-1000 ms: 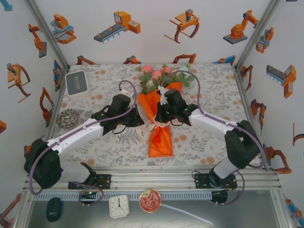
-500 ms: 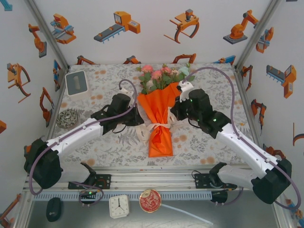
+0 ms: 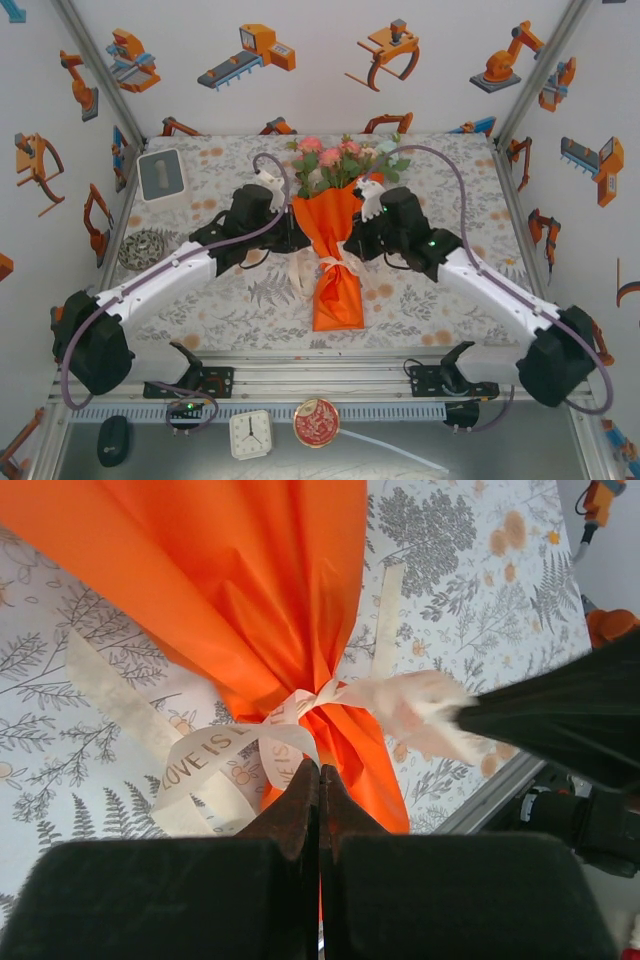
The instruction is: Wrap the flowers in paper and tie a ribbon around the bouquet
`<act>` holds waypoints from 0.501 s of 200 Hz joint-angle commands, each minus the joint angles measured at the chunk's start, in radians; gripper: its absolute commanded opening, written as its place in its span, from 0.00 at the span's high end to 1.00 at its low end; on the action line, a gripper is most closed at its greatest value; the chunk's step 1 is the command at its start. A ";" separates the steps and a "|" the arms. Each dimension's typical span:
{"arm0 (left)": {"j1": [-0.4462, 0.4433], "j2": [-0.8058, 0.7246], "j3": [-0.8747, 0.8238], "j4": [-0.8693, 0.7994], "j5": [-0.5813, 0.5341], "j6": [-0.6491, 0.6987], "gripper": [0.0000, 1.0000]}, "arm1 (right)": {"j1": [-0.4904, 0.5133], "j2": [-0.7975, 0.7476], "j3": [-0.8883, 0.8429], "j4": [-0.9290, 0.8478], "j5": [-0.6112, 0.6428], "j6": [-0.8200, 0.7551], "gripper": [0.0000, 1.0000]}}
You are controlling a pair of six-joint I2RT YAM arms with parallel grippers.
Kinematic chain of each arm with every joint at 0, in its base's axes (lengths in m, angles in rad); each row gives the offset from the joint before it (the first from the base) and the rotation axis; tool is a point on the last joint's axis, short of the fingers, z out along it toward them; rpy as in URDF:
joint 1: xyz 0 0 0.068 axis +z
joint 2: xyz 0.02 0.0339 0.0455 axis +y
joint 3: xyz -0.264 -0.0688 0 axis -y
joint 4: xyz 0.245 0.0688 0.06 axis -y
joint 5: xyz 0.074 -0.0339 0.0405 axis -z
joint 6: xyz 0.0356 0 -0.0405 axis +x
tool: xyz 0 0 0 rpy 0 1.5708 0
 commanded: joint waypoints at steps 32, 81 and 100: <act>0.001 0.001 -0.001 0.045 0.081 -0.008 1.00 | 0.003 0.219 0.132 0.144 -0.134 0.058 1.00; -0.001 0.009 -0.014 0.053 0.151 -0.023 1.00 | 0.009 0.274 0.186 0.163 -0.097 0.076 1.00; -0.002 0.008 -0.038 0.122 0.218 -0.081 1.00 | 0.005 0.252 0.177 0.147 -0.048 0.070 1.00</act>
